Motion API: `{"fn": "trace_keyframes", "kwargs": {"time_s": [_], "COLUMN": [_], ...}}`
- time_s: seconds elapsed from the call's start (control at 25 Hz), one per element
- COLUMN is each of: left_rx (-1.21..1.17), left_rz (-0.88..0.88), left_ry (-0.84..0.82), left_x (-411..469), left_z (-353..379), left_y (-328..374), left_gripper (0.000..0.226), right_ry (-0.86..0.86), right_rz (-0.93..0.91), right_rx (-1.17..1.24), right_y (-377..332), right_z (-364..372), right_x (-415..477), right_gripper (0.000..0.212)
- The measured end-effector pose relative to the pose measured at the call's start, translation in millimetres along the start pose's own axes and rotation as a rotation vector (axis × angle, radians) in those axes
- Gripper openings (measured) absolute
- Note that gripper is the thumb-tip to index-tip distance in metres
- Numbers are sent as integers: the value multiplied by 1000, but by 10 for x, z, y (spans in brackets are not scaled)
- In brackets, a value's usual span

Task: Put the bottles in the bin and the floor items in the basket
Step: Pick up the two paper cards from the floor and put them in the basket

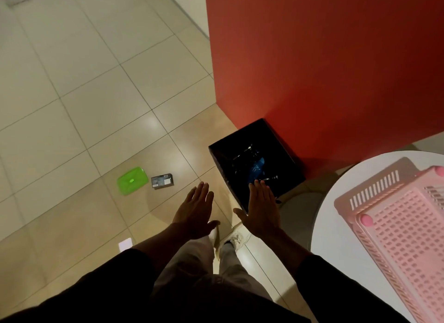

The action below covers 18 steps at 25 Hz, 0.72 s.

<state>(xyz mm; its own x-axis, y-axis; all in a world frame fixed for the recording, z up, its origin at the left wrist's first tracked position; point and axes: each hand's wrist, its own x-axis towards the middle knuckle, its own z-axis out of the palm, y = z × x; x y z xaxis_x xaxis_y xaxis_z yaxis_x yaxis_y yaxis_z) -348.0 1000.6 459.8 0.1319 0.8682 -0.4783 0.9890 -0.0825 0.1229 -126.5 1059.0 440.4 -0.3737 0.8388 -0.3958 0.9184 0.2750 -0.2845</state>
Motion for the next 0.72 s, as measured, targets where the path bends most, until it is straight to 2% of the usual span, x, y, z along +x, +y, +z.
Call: {"fn": "trace_keyframes", "kwargs": {"time_s": [0.32, 0.56, 0.72], "left_rx": [-65, -183, -200], "left_rz": [-54, -149, -185], "left_ry": [4, 30, 35], "left_x": [-424, -1215, -2034], "left_z": [229, 707, 1250], "left_y": [-180, -633, -1193], "left_gripper": [102, 102, 102], "right_ry": [-46, -122, -84], "right_rz": [-73, -164, -176], "right_rx": [-82, -134, -198], "right_y": [-343, -1034, -1799], "right_z": [171, 688, 1151], "right_x": [-188, -491, -895], "right_gripper": [104, 104, 102]}}
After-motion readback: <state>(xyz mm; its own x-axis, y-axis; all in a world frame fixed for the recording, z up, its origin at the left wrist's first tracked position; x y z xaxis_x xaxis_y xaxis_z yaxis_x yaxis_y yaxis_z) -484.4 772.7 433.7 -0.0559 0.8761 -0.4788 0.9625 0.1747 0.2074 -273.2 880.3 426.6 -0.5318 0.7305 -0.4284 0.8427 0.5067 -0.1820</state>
